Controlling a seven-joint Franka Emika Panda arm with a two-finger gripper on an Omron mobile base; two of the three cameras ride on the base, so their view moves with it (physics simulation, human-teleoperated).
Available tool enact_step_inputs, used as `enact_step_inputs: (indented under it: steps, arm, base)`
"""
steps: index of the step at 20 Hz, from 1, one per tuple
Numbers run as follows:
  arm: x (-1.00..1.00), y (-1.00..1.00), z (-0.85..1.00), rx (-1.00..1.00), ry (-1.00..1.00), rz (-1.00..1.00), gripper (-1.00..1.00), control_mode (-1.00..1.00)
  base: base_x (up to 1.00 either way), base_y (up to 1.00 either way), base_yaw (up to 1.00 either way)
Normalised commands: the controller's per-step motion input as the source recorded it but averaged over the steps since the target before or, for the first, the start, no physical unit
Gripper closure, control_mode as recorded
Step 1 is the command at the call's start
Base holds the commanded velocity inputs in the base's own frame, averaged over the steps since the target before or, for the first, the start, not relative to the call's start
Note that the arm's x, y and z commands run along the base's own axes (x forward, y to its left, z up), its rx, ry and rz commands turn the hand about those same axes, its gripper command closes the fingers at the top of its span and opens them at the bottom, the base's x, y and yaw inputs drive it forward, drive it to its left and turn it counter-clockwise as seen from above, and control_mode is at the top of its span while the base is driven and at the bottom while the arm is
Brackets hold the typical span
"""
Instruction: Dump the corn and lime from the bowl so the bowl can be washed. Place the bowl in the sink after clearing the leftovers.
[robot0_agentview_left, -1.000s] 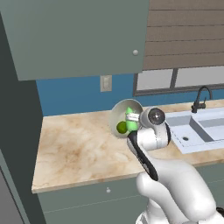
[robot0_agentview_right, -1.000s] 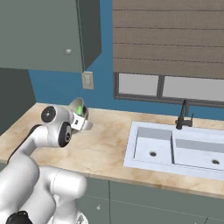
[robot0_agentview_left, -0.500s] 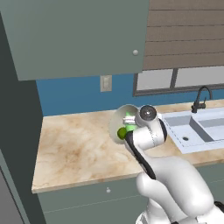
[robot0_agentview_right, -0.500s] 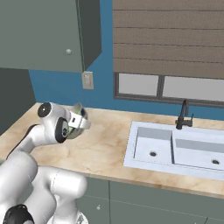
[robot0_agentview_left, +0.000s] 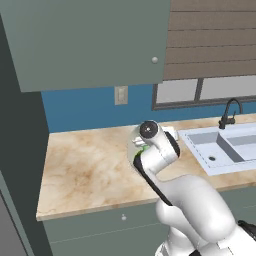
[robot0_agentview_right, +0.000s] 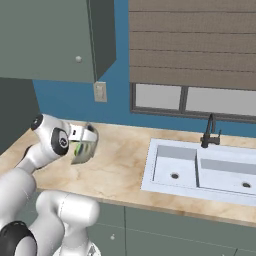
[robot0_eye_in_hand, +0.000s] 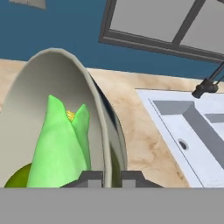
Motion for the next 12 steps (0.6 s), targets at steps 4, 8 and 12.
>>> enact_step_inputs:
  steps: [4, 8, 12]
  arm:
    - [0.0, 0.12, -0.03, -0.21, 0.01, 0.0, 1.0, -1.0]
    - [0.0, 0.0, -0.09, -0.21, 0.01, 0.0, 1.0, -1.0]
    - [0.01, 0.0, -0.24, -0.23, 0.06, 0.0, 1.0, -1.0]
  base:
    - [0.0, 0.0, 0.0]
    - [0.0, 0.0, 0.0]
    - [0.0, 0.0, 0.0]
